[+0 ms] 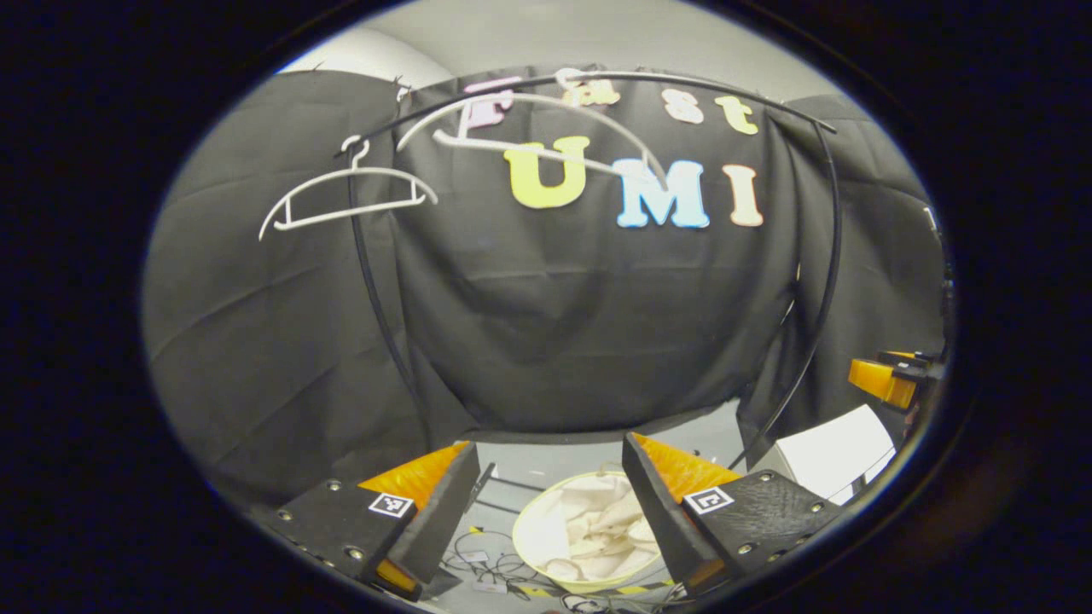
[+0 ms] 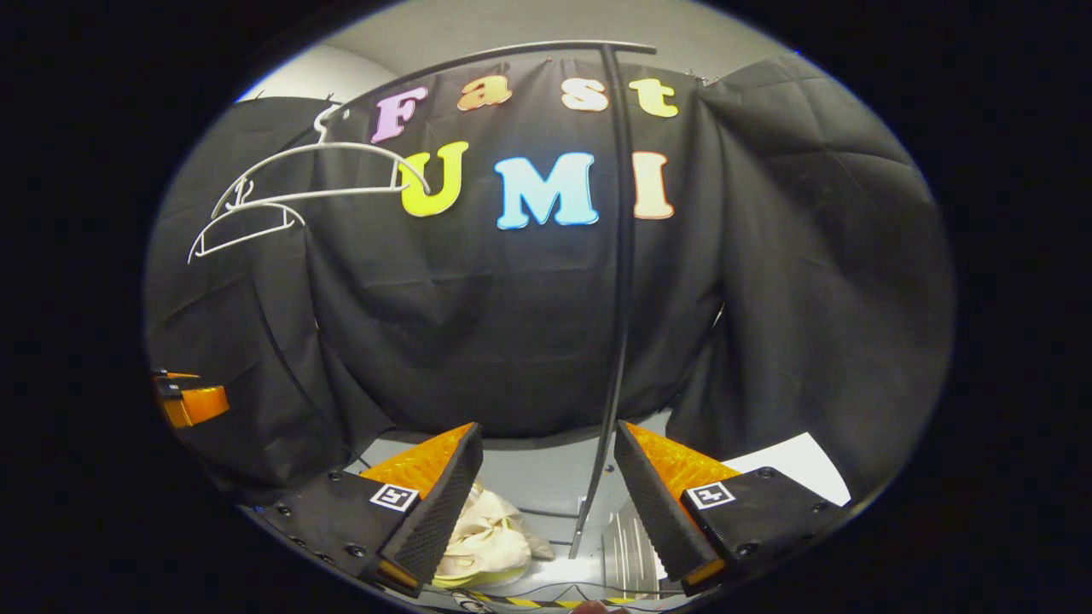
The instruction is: Grasp the clothes on the hanger with both hands and then place them into the laundry hamper below.
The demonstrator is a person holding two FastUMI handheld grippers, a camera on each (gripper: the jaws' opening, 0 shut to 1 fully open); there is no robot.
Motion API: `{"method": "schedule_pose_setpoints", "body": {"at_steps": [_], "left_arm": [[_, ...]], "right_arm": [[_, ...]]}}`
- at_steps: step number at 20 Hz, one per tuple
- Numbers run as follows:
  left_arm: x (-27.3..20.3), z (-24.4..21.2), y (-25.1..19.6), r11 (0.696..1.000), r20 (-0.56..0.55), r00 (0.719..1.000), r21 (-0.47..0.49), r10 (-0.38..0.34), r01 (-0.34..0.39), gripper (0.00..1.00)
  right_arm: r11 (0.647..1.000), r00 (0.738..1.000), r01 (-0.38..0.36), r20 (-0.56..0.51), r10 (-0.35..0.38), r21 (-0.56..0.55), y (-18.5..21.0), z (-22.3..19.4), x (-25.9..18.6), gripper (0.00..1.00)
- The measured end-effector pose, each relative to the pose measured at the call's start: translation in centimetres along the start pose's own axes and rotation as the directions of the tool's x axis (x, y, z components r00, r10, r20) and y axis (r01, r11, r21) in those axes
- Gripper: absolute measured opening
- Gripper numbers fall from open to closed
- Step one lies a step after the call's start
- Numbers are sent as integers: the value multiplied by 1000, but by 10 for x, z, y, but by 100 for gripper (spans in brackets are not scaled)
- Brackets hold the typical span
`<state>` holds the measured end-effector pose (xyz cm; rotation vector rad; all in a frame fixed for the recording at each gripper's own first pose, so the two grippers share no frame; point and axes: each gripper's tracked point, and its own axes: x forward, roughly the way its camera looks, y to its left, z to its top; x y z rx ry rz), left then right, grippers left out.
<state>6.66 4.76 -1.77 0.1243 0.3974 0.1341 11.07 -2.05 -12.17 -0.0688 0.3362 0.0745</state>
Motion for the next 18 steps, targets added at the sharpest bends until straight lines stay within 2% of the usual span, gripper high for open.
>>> {"method": "schedule_pose_setpoints", "body": {"at_steps": [4,5,6,8,9,10,11,13,14,16,18], "left_arm": [[-34,73,-38,999,158,987,-10,33,-32,100],[-45,91,-44,999,205,978,-19,47,-44,100],[-58,110,-48,998,251,966,-30,61,-55,100],[-89,140,-56,996,326,942,-59,78,-62,100],[-104,153,-60,996,361,929,-73,80,-57,100],[-114,164,-65,996,388,919,-79,71,-44,100],[-122,176,-67,996,418,906,-81,60,-29,100],[-132,196,-60,995,473,879,-104,55,-6,100],[-135,200,-56,993,483,875,-120,42,18,100],[-143,201,-52,988,497,867,-141,18,61,100],[-152,203,-31,987,534,845,-148,30,58,100]], "right_arm": [[998,990,5,139,-13,60,-34,44,-10,98],[997,983,13,181,-26,73,-42,57,-11,98],[996,973,13,228,-32,83,-48,70,-12,93],[995,949,-4,315,-29,103,-50,95,-20,93],[993,936,-3,350,-38,115,-52,108,-25,93],[992,923,1,381,-50,126,-56,119,-34,98],[991,910,11,410,-66,136,-58,130,-43,92],[987,878,37,467,-107,156,-61,146,-60,92],[985,867,45,483,-120,165,-59,148,-66,98],[985,854,34,507,-116,168,-47,149,-77,98],[987,837,44,534,-120,154,-41,148,-89,98]]}}
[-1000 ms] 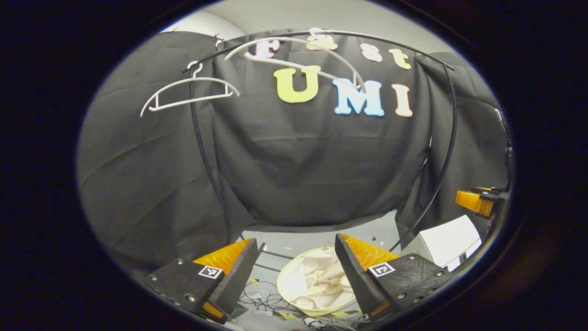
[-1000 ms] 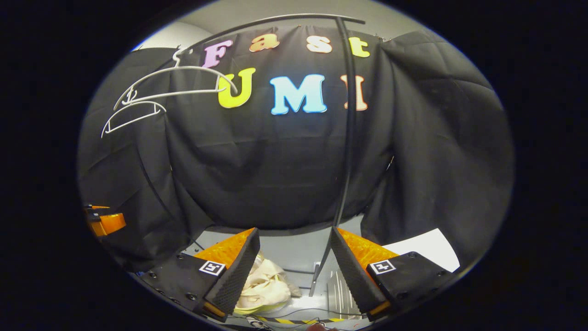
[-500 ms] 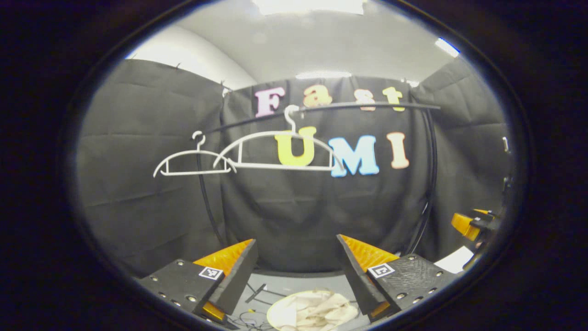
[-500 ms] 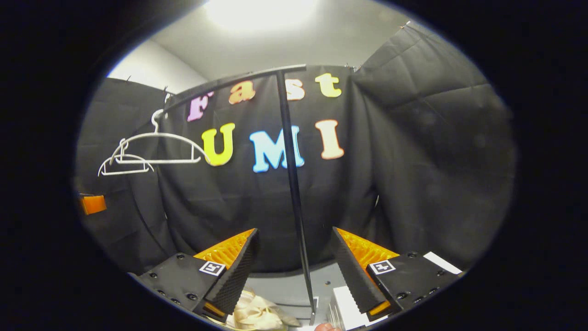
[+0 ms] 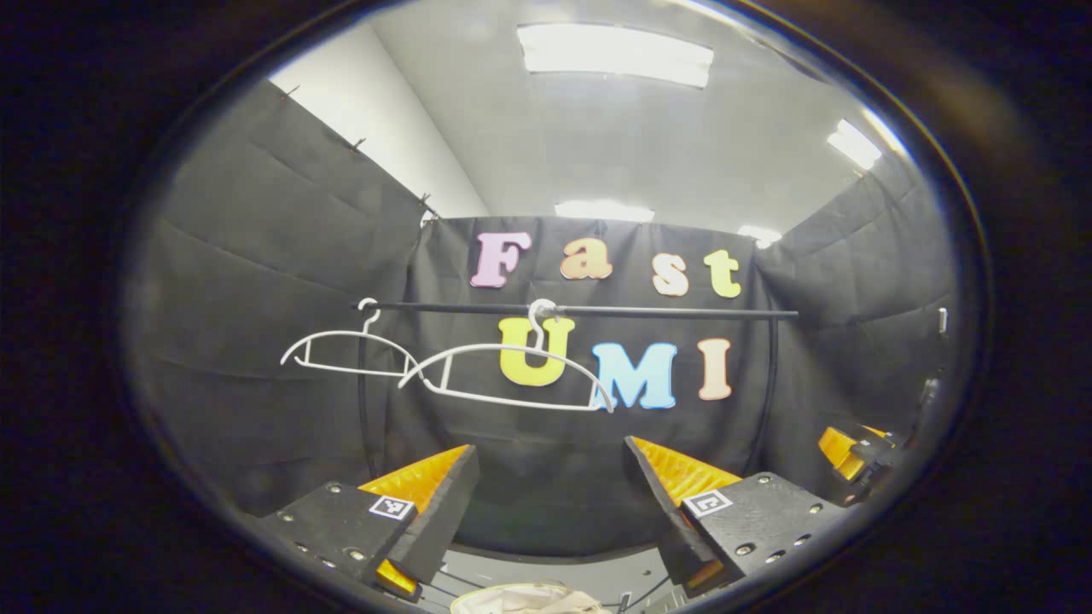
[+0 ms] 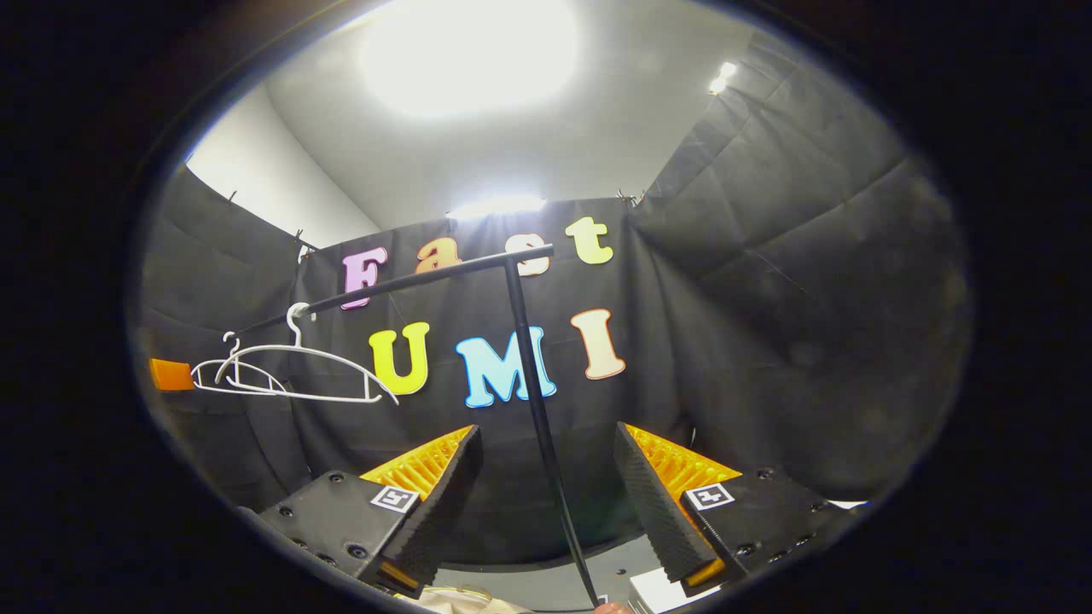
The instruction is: Grasp the clothes on the hanger with both hands and then place them into the laundry hamper below.
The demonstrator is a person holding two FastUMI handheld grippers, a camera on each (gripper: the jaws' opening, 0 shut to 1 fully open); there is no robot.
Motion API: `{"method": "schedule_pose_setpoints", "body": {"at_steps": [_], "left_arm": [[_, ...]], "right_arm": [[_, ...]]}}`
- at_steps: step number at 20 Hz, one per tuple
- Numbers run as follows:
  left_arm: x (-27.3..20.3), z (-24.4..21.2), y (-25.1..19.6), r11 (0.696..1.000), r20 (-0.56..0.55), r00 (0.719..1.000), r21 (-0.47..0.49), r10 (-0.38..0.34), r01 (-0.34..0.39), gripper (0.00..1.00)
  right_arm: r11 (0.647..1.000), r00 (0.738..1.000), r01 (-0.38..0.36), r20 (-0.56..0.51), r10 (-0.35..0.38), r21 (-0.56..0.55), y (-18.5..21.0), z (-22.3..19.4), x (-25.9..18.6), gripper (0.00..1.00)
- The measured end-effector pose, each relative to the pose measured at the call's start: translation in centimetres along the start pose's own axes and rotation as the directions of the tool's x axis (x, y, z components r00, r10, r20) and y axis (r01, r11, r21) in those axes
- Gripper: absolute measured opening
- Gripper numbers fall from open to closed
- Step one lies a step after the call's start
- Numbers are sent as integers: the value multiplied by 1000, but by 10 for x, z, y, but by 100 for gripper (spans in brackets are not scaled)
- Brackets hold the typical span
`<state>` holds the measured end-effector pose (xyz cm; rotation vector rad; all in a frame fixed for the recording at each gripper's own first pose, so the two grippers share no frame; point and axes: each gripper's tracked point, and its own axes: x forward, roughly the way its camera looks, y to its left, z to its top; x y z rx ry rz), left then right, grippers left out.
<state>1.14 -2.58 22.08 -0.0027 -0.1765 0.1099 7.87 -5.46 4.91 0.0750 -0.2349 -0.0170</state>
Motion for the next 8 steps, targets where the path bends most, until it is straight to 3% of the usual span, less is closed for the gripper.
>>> {"method": "schedule_pose_setpoints", "body": {"at_steps": [1,7,8], "left_arm": [[-3,-1,8,1000,17,1000,7,-8,8,100],[-2,-33,40,996,-24,999,82,-23,25,100],[-2,-34,42,997,-19,1000,77,-18,19,96]], "right_arm": [[1000,1000,13,14,-13,-18,1,0,-5,92],[998,1000,25,8,-24,-56,36,-14,-31,92],[998,1000,22,-3,-23,-65,40,-17,-31,92]]}}
